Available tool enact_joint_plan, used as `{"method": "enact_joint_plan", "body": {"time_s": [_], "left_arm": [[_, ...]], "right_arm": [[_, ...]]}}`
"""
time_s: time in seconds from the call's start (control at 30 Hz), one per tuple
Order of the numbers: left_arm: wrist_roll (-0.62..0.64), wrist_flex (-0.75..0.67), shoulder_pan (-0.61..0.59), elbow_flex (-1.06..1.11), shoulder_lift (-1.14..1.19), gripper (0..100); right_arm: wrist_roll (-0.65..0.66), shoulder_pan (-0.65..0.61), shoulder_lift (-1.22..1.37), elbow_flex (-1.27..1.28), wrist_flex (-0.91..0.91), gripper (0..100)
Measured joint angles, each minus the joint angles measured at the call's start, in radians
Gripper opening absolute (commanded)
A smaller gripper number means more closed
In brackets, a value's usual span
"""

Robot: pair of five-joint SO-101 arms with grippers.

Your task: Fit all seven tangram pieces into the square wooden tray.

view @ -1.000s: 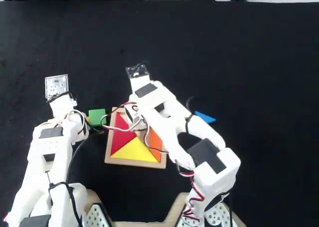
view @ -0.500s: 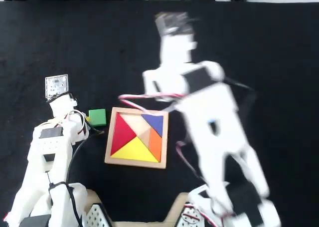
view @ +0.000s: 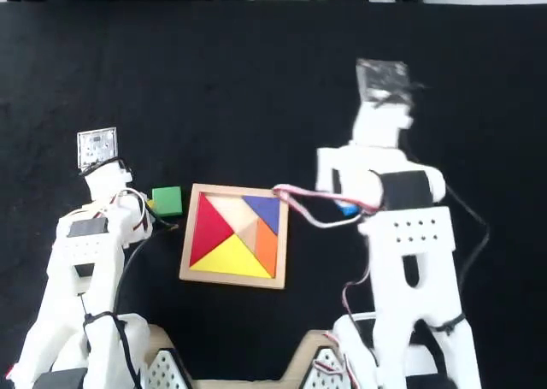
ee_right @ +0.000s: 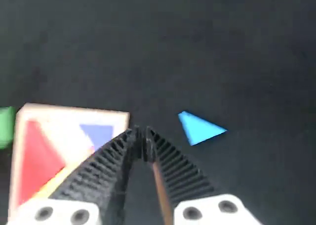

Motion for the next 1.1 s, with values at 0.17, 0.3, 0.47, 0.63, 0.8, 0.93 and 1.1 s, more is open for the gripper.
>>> {"method": "enact_joint_plan", "body": {"time_s": [0.17,0.3,0.47,0.63,0.8,0.93,1.1], "left_arm": [[0.000,0.000,0.000,0.000,0.000,20],[-0.034,0.034,0.008,0.000,0.000,26],[-0.196,0.144,0.044,-0.046,0.005,26],[-0.133,0.292,0.006,-0.195,0.005,26],[-0.213,0.508,-0.002,-0.342,0.005,25],[-0.430,0.582,0.000,-0.448,0.005,25],[-0.641,0.652,0.005,-0.537,0.005,26]], "right_arm": [[0.000,0.074,0.000,0.341,-0.436,2.1],[0.000,0.104,0.000,0.545,-0.738,2.2],[0.060,0.196,0.000,0.563,-0.829,2.2],[0.112,0.201,0.000,0.578,-0.838,2.2],[0.120,0.199,0.000,0.578,-0.841,2.2],[0.121,0.201,0.000,0.597,-0.855,2.2],[0.121,0.201,0.012,0.603,-0.887,2.2]]}}
